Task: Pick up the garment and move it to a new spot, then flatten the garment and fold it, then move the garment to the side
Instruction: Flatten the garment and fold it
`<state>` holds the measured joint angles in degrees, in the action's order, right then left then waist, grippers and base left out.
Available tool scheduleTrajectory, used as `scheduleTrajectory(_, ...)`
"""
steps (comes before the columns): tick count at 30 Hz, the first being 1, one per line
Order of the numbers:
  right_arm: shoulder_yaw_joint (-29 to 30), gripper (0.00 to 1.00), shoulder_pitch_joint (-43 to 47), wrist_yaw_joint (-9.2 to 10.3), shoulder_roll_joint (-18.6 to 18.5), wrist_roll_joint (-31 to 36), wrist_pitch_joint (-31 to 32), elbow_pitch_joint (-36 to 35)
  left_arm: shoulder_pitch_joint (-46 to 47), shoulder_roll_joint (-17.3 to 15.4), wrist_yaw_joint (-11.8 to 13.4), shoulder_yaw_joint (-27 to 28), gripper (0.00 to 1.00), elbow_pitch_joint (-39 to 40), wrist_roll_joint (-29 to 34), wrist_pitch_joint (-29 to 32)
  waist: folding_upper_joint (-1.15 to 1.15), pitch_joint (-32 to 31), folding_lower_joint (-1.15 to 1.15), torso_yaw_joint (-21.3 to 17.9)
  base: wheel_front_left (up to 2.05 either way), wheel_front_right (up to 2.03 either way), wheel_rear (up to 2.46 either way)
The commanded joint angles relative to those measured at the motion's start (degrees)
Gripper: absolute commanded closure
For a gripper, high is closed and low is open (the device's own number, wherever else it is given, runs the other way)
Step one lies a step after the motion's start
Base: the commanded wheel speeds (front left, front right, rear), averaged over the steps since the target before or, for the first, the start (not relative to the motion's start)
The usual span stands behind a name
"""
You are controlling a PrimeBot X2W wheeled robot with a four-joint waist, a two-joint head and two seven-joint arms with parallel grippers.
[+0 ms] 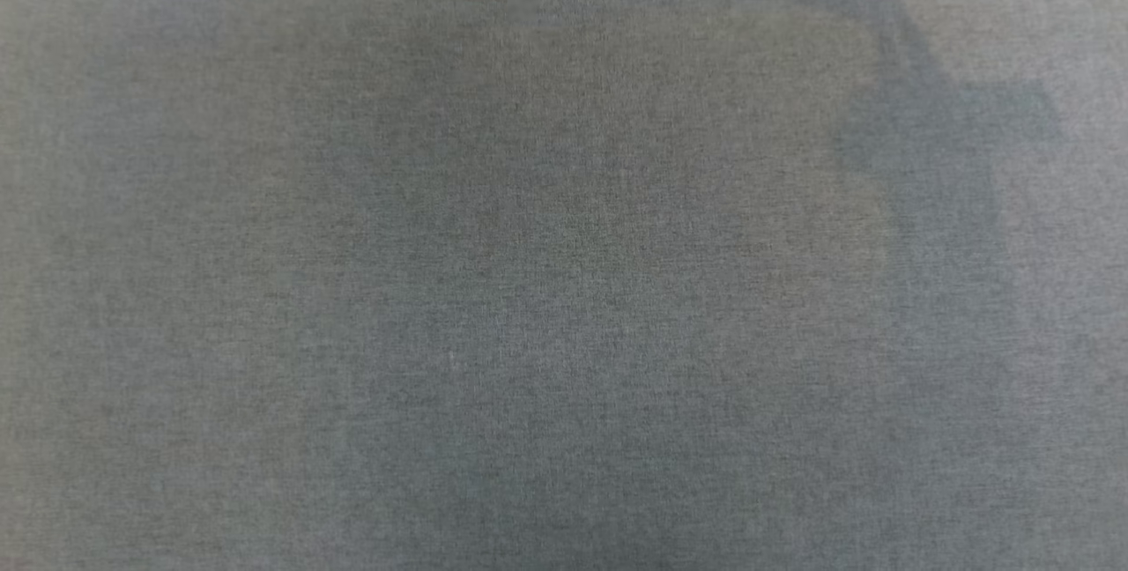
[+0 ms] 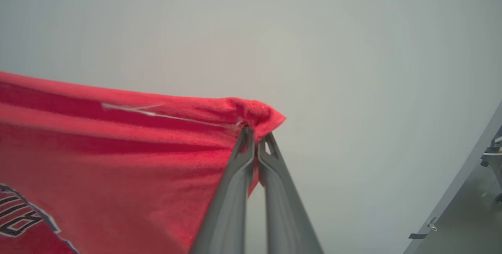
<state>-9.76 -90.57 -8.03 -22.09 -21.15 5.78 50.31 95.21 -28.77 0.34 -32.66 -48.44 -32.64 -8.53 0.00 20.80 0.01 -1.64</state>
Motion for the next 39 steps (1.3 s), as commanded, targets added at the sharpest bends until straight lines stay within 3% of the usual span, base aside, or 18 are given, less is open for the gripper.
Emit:
scheduleTrajectory(1, 0.37, 1.00, -2.08, 0.54, -0.69, 1.45, -0.63, 1.04, 2.61, -1.11, 0.12, 0.41, 1.00, -1.59, 0.76, -0.02, 0.00, 7.24, -0.01, -0.64, 0.00, 0.00, 0.00)
scheduleTrajectory(10, -0.97, 1.00, -8.77, 0.54, 3.84, 3.64, -4.66, 7.42, 7.40, 1.07, -2.52, 1.47, 1.00, -10.24, -1.38, -1.28, 0.00, 14.47, -0.01, -0.04, 0.00, 0.00, 0.00)
scheduleTrajectory(19, -6.19, 1.00, -6.25, 0.54, 6.58, 0.36, -6.98, 11.05, 3.40, 3.74, -5.70, 3.23, 1.00, -17.64, -5.59, -3.61, 0.00, 15.30, -0.01, 0.39, 0.00, 0.00, 0.00)
scheduleTrajectory(29, -16.85, 1.00, 12.66, 0.54, 5.37, -10.17, -9.57, 8.60, -16.26, 5.88, -7.73, 5.86, 1.00, -18.67, -11.65, -6.33, 0.00, 7.98, -0.01, 1.44, 0.00, 0.00, 0.00)
scheduleTrajectory(39, -22.17, 1.00, 34.85, 0.54, -0.21, -21.59, -12.23, 1.14, -44.08, 5.07, -7.81, 9.81, 1.00, -4.82, -12.92, -6.45, 0.00, -1.95, -0.01, 3.20, 0.00, 0.00, 0.00)
